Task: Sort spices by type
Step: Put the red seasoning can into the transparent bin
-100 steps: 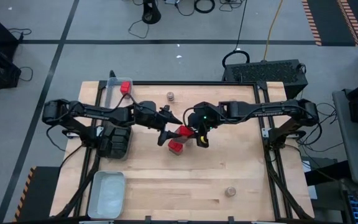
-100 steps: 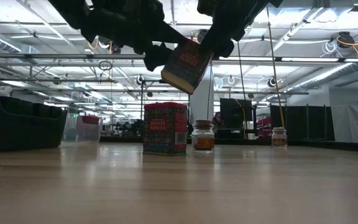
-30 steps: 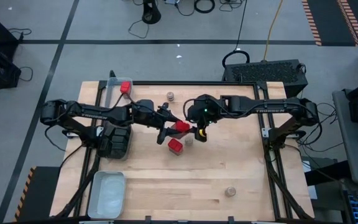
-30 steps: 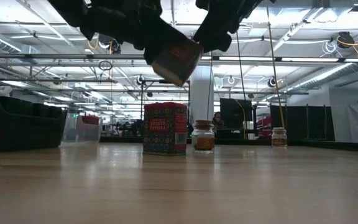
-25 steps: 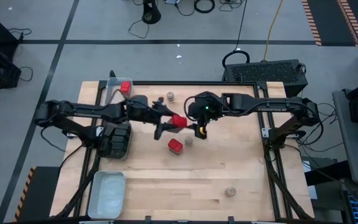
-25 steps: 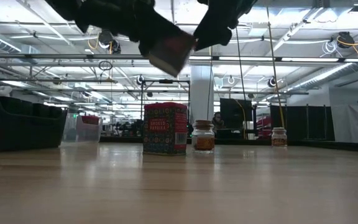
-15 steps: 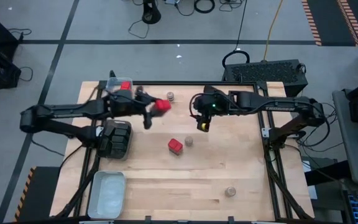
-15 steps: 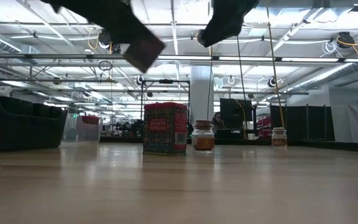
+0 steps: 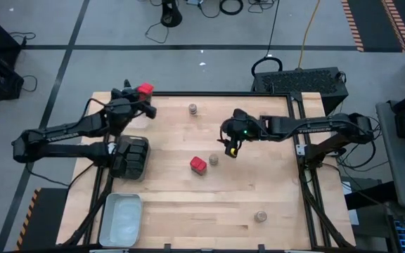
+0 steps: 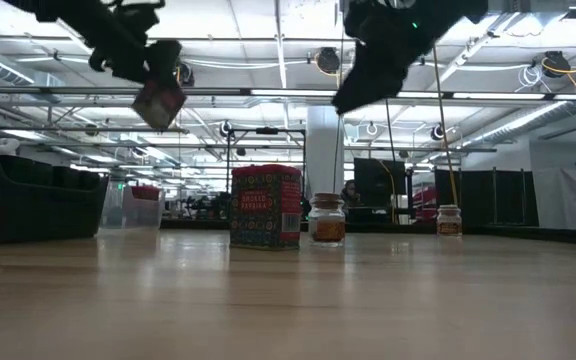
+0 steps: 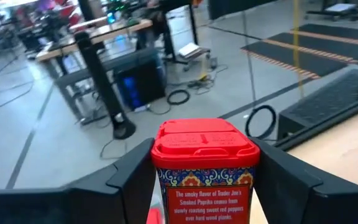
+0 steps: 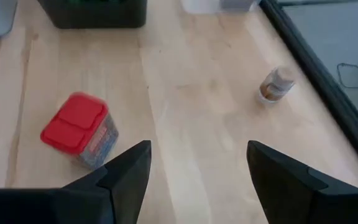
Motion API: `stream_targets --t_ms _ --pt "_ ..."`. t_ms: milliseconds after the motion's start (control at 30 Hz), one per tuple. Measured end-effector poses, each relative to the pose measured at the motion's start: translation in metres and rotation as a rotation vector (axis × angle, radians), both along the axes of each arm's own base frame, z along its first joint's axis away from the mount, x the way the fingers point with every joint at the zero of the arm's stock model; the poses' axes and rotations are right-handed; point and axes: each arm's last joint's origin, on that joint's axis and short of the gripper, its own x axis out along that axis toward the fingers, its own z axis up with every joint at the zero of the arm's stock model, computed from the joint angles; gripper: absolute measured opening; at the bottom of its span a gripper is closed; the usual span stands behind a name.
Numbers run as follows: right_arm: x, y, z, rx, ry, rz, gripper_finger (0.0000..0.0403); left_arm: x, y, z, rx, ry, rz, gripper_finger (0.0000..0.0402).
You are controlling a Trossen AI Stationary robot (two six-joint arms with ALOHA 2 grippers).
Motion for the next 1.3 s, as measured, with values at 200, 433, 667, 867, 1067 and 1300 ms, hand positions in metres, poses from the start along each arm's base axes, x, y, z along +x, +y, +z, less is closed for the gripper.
stream_targets --t_ms 200,433,667,867,1067,1300 --pt "-0.002 0.01 -0.022 0.029 -0.034 0.01 0.0247 -0.012 0.023 -0.027 -0.031 0.046 0.216 0.0231" --pt "-0.002 0.028 -0.026 0.036 -0.046 0.06 0.0247 -0.033 0.051 -0.041 -0.105 -0.038 0.323 0.0232" --pt "-0.001 0.04 -0.024 0.01 -0.062 0.12 0.0247 -0.039 0.068 -0.049 -0.149 -0.023 0.358 0.0232" --pt "-0.001 0.041 -0.024 0.012 -0.063 0.123 0.0247 -0.036 0.081 -0.059 -0.169 0.035 0.357 0.0233" --pt "-0.001 0.041 -0.024 0.026 -0.066 0.112 0.0247 -0.034 0.094 -0.069 -0.208 0.057 0.344 0.0233" --pt "0.0 0.041 -0.024 0.028 -0.067 0.111 0.0247 -0.035 0.101 -0.075 -0.224 0.087 0.348 0.0233"
